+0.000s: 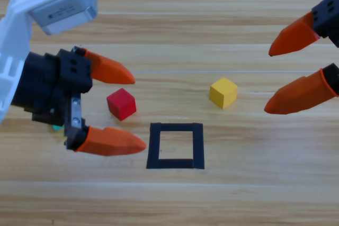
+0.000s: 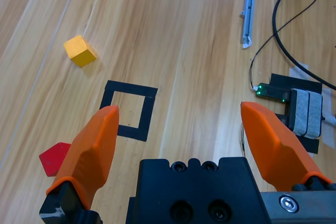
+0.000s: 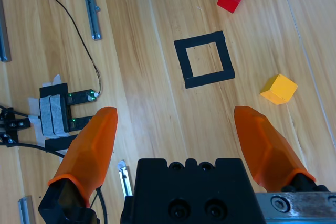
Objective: Stack the blocks in the rectangular block: red at the bottom, yellow in the middle, green on top
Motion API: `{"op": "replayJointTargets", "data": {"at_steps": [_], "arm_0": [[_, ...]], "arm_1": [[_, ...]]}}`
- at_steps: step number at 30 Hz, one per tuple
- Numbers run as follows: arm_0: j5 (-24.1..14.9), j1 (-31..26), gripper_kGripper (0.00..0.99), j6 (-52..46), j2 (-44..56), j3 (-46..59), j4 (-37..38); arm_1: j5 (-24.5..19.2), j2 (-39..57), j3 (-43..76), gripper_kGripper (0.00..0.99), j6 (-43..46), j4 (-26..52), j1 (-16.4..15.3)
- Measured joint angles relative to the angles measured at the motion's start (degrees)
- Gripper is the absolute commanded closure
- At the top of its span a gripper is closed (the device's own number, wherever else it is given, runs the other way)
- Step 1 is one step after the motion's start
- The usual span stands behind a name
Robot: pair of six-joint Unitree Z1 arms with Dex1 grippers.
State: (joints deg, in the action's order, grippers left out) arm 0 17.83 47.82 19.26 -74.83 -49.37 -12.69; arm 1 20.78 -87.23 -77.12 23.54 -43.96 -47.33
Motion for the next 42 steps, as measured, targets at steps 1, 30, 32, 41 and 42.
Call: {"op": "replayJointTargets", "data": {"at_steps": [1,30,32,41,42], "arm_0": [[0.0,0.0,0.0,0.0,0.0,0.0,-0.16],[-33.01,-0.03,0.0,-33.44,7.77,-0.37,-3.66],[-33.61,-0.33,0.0,-34.0,7.53,-0.45,-4.85],[-32.98,-1.61,0.0,-33.78,-13.9,-21.61,-22.15],[-32.21,-2.12,0.0,-33.34,-16.56,-23.81,-24.36]], "arm_1": [[0.0,0.0,0.06,0.007,-0.02,0.0,-0.01],[-24.76,-17.16,-14.79,0.005,-20.48,-0.82,-0.23],[-24.24,-21.75,-23.44,0.004,-19.75,-6.9,0.13],[-27.06,-41.73,-41.24,0.007,-20.29,-20.0,1.34],[-27.34,-43.47,-41.71,0.007,-20.34,-20.09,1.43]]}}
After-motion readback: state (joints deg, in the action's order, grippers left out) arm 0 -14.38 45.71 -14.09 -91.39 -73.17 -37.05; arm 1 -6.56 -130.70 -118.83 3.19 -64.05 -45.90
